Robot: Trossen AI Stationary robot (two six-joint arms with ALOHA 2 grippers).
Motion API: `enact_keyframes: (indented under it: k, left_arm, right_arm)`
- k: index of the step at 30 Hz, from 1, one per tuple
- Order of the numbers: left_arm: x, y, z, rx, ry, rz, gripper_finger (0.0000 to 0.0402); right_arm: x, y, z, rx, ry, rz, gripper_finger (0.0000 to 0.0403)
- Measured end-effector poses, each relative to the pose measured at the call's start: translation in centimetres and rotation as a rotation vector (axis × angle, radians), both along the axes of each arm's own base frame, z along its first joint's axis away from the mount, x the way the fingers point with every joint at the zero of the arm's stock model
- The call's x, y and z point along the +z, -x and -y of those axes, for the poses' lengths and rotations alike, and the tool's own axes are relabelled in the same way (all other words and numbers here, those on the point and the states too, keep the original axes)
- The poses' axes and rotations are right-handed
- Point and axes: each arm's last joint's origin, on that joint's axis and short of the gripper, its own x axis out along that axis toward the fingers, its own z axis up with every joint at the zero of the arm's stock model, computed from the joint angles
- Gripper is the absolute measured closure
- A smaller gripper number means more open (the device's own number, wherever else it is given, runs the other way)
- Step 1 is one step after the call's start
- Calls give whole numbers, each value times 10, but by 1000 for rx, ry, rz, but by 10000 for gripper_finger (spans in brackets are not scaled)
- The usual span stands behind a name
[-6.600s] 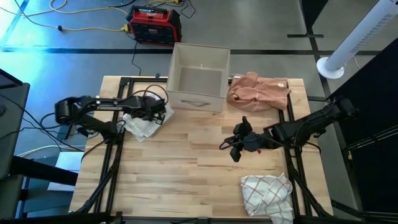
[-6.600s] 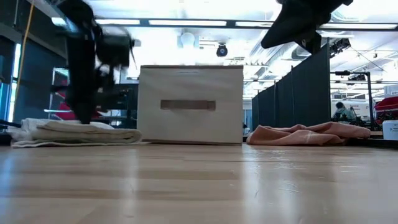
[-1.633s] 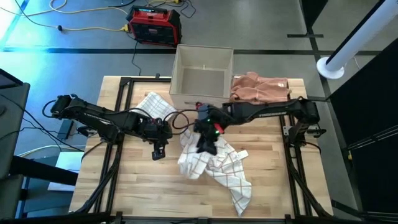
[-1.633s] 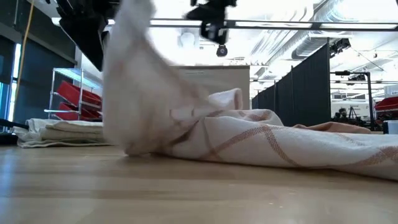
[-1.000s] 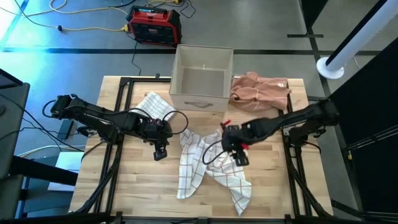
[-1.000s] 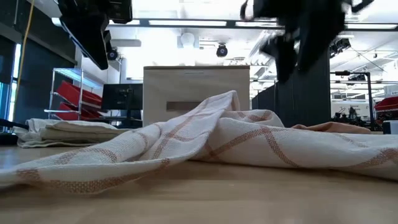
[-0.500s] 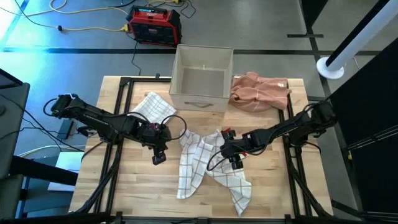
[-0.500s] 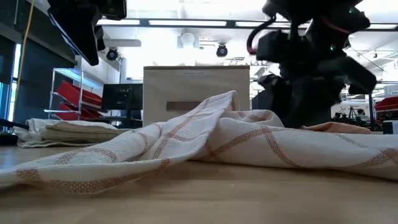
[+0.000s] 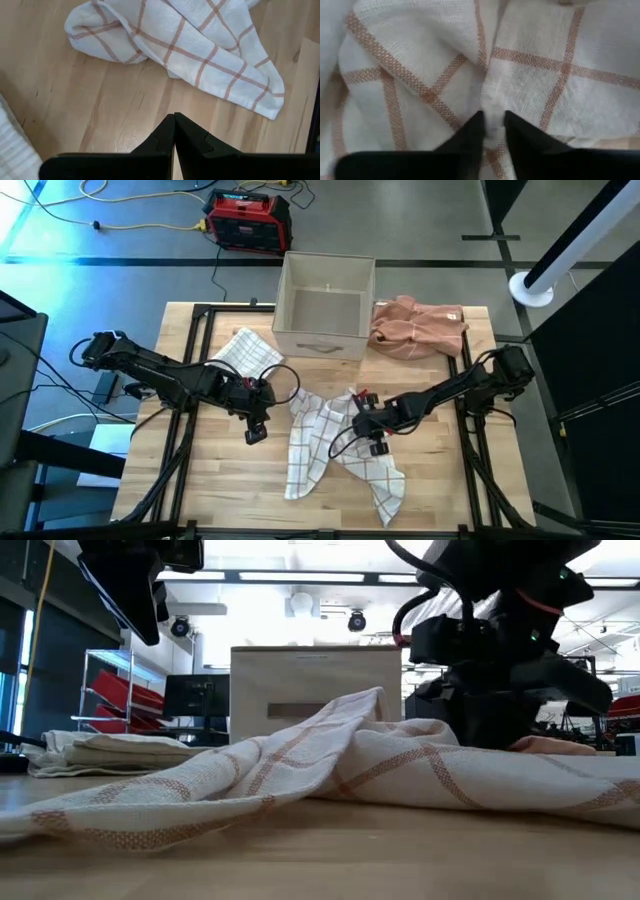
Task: Fold towel
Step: Fold the white squared towel
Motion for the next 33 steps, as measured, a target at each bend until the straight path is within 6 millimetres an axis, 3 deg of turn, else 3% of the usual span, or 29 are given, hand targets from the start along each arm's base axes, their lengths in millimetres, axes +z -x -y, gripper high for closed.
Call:
enact_keyframes:
  k: [2,8,14,18,22,28,33]
  left_arm:
    - [0,0,0,0,0,0,401]
    - [0,0,0,-15,-7,1,401]
    - [0,1,4,-49,65,-19,401]
    - [0,4,16,-64,126,-31,401]
    - [4,6,37,-138,159,28,401]
    - [3,-11,70,-184,152,236,401]
    - [-23,-38,100,-143,196,322,382]
  right_arm:
    - [3,-2,-1,-13,-23,-1,392]
    - [26,-14,-3,-78,-17,-6,400]
    - [100,-17,-5,-85,-26,-20,401]
    - [151,-1,3,-144,-55,-53,401]
    - [182,23,10,-220,-57,-91,401]
    - [192,39,21,-302,-13,-50,401]
    - [192,37,33,-354,-15,-50,401]
